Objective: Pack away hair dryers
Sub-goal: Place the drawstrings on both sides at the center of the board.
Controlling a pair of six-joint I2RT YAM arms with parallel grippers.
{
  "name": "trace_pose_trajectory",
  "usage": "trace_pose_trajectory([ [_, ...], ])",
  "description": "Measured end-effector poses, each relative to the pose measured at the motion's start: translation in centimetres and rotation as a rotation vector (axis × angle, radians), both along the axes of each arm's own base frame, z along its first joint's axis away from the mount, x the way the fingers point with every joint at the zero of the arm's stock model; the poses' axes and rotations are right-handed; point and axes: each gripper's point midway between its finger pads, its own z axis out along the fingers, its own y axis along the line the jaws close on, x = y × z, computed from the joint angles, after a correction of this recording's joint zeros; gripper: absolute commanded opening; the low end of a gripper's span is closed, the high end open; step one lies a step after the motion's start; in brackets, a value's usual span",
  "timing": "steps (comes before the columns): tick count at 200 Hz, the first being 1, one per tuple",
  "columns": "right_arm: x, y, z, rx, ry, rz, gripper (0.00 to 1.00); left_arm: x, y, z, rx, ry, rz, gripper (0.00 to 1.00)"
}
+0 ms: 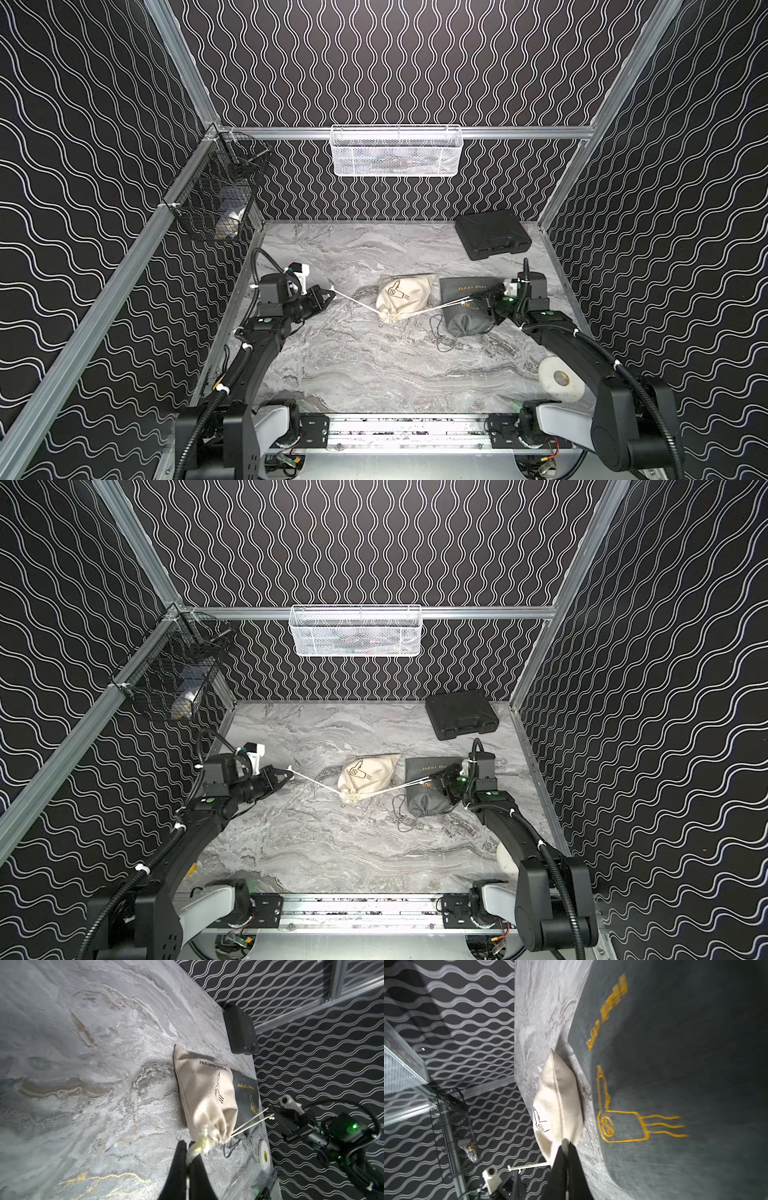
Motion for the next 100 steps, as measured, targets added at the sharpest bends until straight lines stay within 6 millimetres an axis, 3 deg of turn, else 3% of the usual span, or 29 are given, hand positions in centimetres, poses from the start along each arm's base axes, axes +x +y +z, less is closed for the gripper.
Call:
trace_pose_trajectory([
  [68, 2.1, 6.5, 2.4, -0.068, -0.108, 0.189, 0.00, -0.8, -6.4, -2.1, 0.127, 0.040, -0.171, 0.00],
  [85, 2.5, 7.1, 2.3, -0.095, -0.112, 0.209, 0.22, -0.9, -7.1, -2.2, 0.156, 0.041, -0.185, 0.03],
  [100, 2.6, 7.0, 1.6, -0.126, -0.100, 0.215, 0.52, -0.7, -6.8, -2.3, 0.196, 0.041, -0.175, 0.20],
])
